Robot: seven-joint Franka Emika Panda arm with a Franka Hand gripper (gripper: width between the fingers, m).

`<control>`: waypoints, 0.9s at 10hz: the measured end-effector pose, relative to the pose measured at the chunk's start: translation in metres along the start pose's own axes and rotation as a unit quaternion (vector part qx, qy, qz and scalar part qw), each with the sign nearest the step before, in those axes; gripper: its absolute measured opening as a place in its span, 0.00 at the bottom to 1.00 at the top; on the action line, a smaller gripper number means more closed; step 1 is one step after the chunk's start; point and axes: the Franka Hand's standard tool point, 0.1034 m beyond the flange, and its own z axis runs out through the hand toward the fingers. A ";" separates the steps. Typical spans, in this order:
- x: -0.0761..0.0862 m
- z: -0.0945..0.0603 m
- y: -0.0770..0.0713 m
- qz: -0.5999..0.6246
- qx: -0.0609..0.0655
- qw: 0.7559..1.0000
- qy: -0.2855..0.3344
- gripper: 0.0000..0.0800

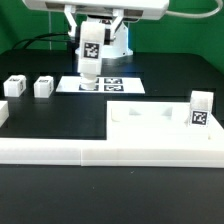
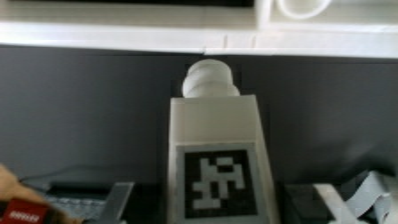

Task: Assemble square table

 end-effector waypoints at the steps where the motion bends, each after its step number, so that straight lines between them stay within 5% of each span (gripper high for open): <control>1: -0.004 0.002 0.000 -0.008 -0.013 0.999 0.030 0.36; 2: -0.017 0.010 -0.009 -0.011 0.005 1.000 0.007 0.36; 5: -0.019 0.010 -0.030 -0.017 0.028 0.999 -0.013 0.36; 8: -0.009 -0.003 -0.078 -0.014 0.072 0.996 -0.050 0.36; 9: -0.009 -0.001 -0.069 -0.017 0.061 0.997 -0.043 0.36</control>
Offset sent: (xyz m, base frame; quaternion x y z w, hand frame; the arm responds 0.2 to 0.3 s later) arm 0.0008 0.0284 -0.0055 0.0438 -0.0292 0.0018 0.9986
